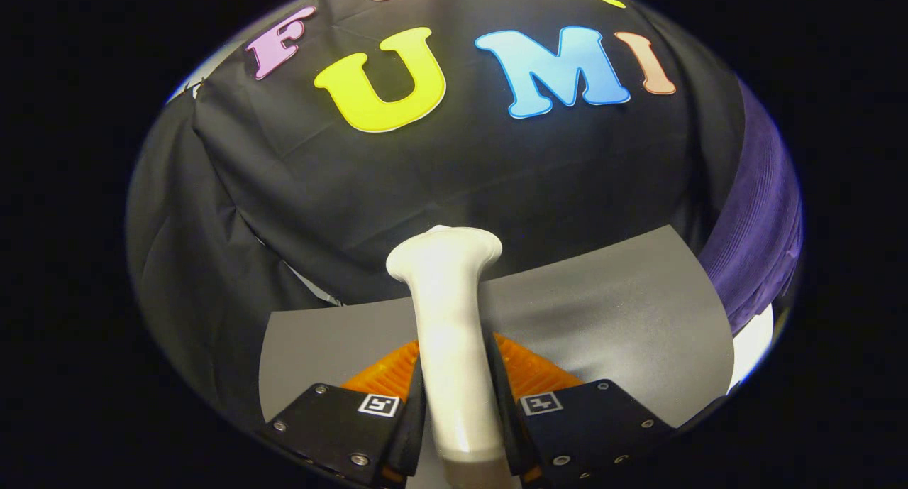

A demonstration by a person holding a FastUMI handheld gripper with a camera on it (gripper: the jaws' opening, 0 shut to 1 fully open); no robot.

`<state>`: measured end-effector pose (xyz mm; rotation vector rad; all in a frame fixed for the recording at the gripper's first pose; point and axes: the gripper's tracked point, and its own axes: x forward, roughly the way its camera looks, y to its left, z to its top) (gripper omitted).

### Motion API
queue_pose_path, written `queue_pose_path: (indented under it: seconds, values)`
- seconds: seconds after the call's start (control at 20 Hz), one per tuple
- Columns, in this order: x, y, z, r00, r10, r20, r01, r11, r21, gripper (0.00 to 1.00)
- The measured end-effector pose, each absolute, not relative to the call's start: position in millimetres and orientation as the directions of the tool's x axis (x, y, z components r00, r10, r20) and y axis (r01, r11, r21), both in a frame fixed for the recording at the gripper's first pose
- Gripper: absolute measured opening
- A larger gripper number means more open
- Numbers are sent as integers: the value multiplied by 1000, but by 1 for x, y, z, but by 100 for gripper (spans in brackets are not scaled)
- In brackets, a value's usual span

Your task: Iron the clothes twice with a garment steamer, once on the left side and once on the right side.

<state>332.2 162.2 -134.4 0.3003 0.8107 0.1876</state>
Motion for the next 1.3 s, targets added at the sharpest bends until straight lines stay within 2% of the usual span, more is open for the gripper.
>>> queue_pose_path:
  seconds: [0.25,0.4,0.75,1.05,1.3]
  values:
    - [334,161,-132,693,252,-676,-37,948,316,40]
    - [335,164,-132,731,218,-646,-74,967,242,37]
    - [318,159,-115,774,164,-612,-78,983,165,37]
    - [287,140,-67,878,157,-453,-64,975,214,36]
    - [237,98,-14,956,139,-260,-98,982,163,36]
